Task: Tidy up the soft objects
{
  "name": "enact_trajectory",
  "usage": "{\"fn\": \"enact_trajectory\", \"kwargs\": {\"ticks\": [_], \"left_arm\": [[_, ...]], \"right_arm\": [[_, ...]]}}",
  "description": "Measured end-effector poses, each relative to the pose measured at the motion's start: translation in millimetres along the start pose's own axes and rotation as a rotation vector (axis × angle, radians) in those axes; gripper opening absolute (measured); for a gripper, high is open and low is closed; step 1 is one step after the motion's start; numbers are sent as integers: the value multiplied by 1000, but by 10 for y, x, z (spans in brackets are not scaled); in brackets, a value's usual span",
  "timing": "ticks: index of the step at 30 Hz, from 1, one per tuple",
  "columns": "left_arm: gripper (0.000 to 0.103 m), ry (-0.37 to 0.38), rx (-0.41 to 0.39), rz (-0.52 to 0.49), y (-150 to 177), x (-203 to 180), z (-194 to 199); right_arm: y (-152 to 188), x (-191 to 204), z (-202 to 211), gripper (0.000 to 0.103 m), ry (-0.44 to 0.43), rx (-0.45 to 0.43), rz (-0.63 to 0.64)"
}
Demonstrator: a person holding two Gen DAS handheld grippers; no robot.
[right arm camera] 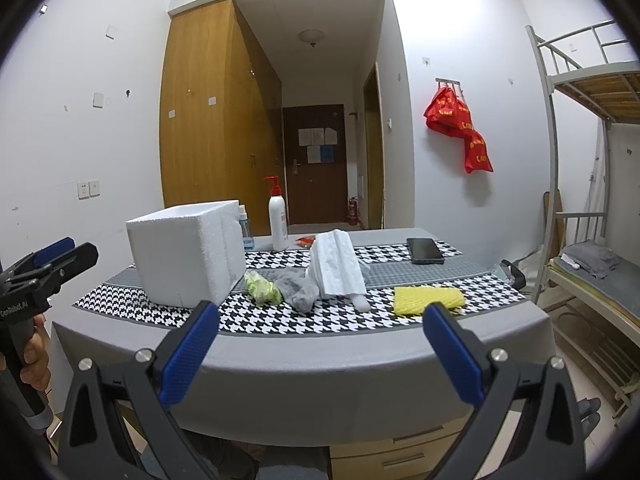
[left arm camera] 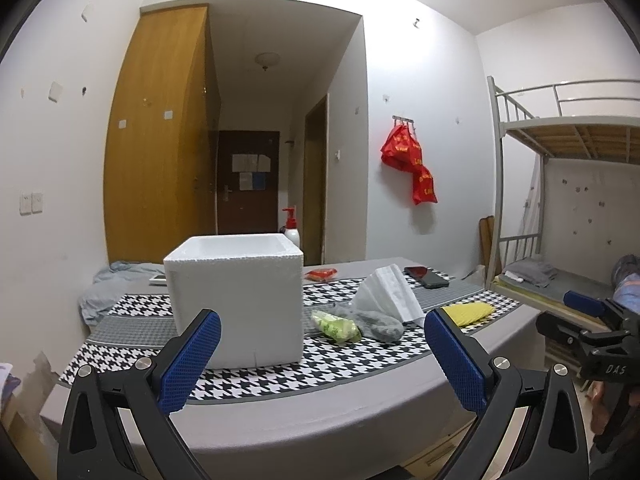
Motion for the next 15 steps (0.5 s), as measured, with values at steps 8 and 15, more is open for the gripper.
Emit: {"fn": "enact_trajectory", "kwargs": {"ticks": [8, 15], "left_arm": [[102, 77, 42, 35, 12, -49, -139], [102, 83, 63, 68, -12, -23, -282]], "right_arm": [[-12, -17, -28, 103, 5, -7, 4], [-10, -137, -172, 103, 28, 13, -3]]}}
Point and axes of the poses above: each gripper's, at about its wrist camera, not at the fingertips, and z roughly against the way its jaws point, x to its left, y to its underside, the point moved 6 cm from there along -z, roughly the way its jaws point, and after that the axes turned 9 degrees about -z, right-handed, at the moved point
